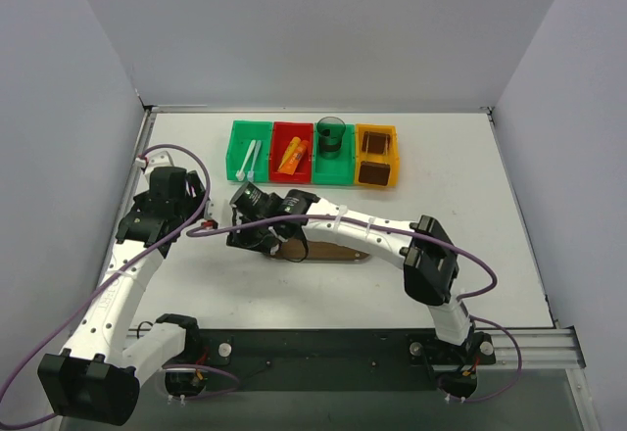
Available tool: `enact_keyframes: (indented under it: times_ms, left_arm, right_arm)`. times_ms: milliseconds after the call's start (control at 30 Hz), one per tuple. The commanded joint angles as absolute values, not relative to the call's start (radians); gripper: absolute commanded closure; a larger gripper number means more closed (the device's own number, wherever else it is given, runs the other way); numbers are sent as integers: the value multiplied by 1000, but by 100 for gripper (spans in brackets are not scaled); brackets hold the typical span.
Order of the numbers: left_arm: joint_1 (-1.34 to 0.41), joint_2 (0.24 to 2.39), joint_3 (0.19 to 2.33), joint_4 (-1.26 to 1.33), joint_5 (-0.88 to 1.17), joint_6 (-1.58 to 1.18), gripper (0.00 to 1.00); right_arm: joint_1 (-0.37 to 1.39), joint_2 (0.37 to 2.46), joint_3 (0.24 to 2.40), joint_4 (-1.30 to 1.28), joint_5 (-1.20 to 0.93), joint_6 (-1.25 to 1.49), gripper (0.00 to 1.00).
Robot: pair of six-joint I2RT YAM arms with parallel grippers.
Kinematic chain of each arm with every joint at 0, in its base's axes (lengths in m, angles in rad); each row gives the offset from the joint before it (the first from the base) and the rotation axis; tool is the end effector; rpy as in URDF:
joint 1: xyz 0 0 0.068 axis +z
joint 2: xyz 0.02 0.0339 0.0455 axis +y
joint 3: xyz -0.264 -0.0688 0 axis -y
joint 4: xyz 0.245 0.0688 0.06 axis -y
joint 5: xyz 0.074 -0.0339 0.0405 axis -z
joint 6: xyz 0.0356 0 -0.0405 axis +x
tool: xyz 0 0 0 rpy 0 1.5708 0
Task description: Prepare toiletry sets of a toothbrush and toothpaste on the tray
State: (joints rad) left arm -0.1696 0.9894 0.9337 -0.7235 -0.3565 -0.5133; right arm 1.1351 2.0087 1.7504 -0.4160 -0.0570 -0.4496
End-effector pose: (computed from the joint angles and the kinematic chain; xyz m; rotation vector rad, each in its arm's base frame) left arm 0.1986 -0.0214 0.3049 -0.5600 2.2211 0.0682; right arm 0.1964 0.4267 0.2796 -1.6450 1.5784 0.4296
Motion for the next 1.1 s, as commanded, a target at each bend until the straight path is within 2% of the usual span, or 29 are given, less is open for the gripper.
enact_keyframes:
  times_ms: [0, 200, 367, 567, 933, 1067]
  left_arm:
    - [-175, 963, 988, -721, -390, -496, 3]
    - [-175, 963, 989, -703, -335, -505, 3]
    - [-198, 1003, 1000, -643, -215, -446, 4]
    - [-305, 1092, 1061, -633, -112, -377, 4]
    - [-348, 1202, 1051, -634, 47, -308, 9]
    - [-386, 1253, 1087, -649, 32, -287, 12]
  right_arm:
    - [1149, 1863, 1790, -449, -71, -353, 49]
    - [1126, 1737, 1711, -446, -69, -269, 47]
    - [971, 1680, 1677, -430, -126, -54, 48]
    - [775, 1608, 1625, -379, -179, 149, 48]
    - [719, 1539, 1522, -339, -179, 190, 48]
    - [721, 1554, 1522, -328, -175, 210, 48]
